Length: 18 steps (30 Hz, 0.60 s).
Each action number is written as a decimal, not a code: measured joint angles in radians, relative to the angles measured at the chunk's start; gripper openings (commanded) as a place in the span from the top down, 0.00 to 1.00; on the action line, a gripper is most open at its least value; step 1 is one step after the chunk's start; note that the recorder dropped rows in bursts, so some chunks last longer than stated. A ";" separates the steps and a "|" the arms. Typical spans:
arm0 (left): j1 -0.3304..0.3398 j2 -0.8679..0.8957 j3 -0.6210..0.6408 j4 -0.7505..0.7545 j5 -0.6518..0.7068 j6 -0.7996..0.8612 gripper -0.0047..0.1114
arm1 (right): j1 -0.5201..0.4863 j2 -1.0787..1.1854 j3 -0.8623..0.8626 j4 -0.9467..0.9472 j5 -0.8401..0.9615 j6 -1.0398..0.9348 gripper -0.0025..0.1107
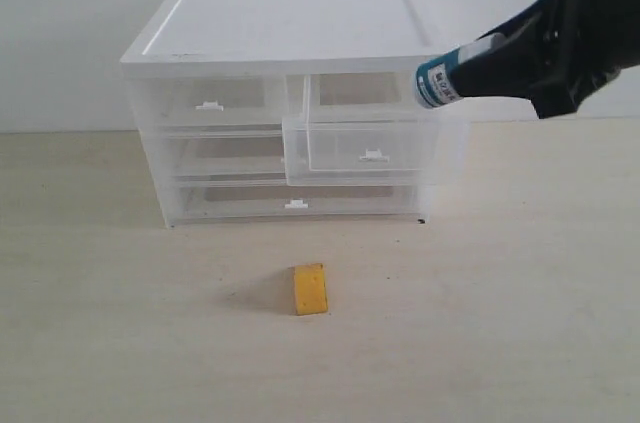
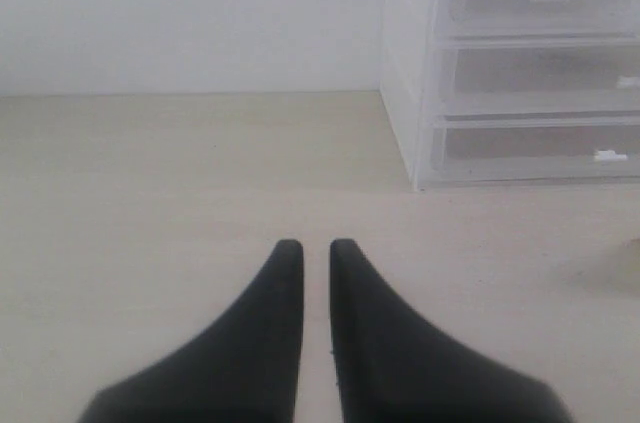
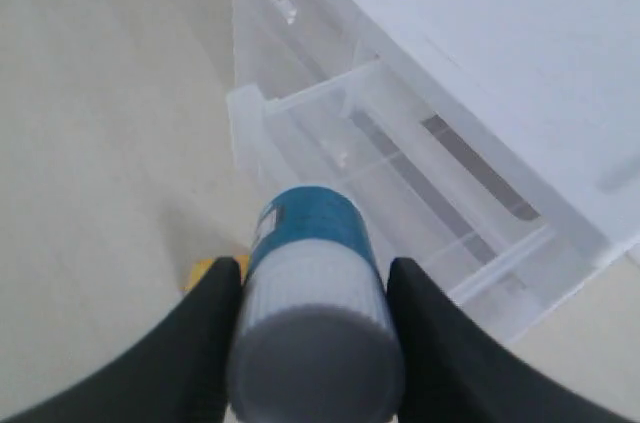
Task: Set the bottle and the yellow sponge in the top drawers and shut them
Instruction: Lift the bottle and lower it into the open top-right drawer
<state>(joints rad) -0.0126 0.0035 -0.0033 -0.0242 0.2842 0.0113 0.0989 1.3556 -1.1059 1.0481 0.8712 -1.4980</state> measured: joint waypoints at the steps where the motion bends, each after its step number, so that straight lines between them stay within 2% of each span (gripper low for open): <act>1: 0.000 0.000 0.000 0.000 0.000 0.000 0.88 | 0.000 0.027 -0.019 0.014 0.021 0.009 0.98; 11: 0.000 0.000 0.000 0.000 0.000 0.000 0.88 | 0.000 0.268 -0.222 0.081 0.104 0.187 0.98; 18: 0.000 0.000 0.000 0.000 0.000 0.000 0.88 | 0.000 0.372 -0.298 0.110 0.120 0.281 0.98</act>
<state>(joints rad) -0.0126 0.0035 -0.0033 -0.0242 0.2842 0.0113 0.0989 1.7281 -1.4043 1.1579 0.9916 -1.2172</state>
